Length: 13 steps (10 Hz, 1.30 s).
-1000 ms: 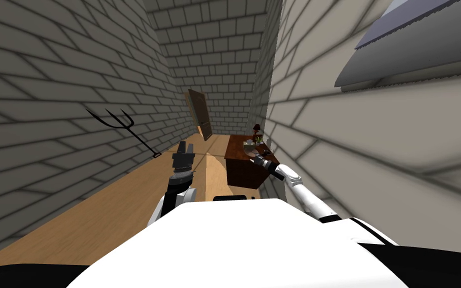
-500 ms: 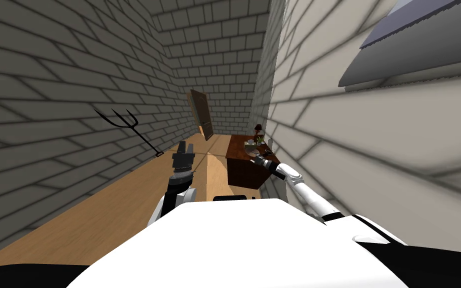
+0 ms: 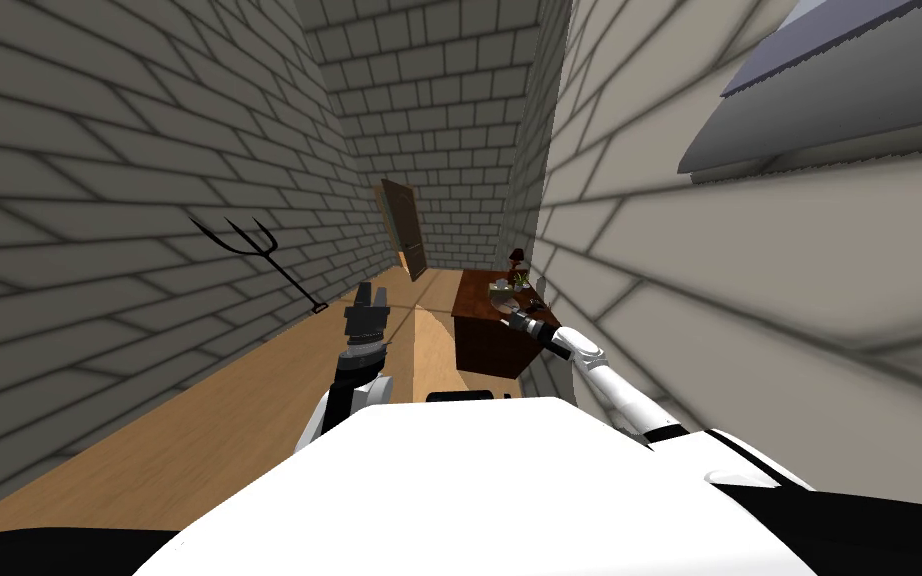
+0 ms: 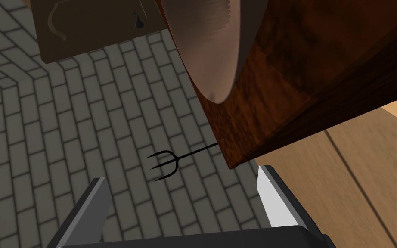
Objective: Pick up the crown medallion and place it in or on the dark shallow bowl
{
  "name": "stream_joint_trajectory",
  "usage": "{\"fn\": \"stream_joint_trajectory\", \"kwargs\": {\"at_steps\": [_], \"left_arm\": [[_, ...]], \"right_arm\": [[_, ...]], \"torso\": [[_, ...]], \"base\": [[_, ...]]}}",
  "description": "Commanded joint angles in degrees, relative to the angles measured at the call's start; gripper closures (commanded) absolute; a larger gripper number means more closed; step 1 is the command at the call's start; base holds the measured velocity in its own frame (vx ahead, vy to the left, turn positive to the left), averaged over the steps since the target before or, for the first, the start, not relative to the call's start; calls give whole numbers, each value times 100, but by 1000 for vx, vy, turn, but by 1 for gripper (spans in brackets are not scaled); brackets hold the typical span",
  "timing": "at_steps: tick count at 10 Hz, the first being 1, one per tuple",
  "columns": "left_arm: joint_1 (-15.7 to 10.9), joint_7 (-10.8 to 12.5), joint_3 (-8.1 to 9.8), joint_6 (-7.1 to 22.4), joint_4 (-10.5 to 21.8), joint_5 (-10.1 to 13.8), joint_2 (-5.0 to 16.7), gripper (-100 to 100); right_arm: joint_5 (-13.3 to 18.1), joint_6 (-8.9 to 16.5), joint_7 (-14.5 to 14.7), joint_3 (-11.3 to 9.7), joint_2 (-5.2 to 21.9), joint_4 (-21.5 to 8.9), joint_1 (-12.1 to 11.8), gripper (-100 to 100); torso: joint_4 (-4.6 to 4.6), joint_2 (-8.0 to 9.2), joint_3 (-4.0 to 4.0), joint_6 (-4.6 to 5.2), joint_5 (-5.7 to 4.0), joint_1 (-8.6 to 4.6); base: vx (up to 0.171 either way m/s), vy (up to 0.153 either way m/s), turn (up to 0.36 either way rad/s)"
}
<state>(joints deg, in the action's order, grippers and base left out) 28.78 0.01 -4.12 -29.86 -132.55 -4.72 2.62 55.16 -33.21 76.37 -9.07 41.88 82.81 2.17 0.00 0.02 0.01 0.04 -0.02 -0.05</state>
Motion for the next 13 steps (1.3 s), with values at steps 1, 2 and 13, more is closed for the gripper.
{"fn": "stream_joint_trajectory", "kwargs": {"at_steps": [1, 2, 13], "left_arm": [[0, 0, 0, 0, 0, 0, 0, 0], [0, 0, 0, 0, 0, 0, 0, 0], [0, 0, 0, 0, 0, 0, 0, 0]], "right_arm": [[0, 0, 0, 0, 0, 0, 0, -100], [-36, -72, -144, -4, 220, -65, 19, -100], [-340, -642, -1490, -138, 1863, -634, 56, -100]], "torso": [[0, 0, 0, 0, 0, 0], [0, 1, 1, 0, 0, 1], [0, -2, -1, 0, 1, 5]], "base": [[-3, 2, 11], [-4, 9, 34], [4, 15, 41]]}}
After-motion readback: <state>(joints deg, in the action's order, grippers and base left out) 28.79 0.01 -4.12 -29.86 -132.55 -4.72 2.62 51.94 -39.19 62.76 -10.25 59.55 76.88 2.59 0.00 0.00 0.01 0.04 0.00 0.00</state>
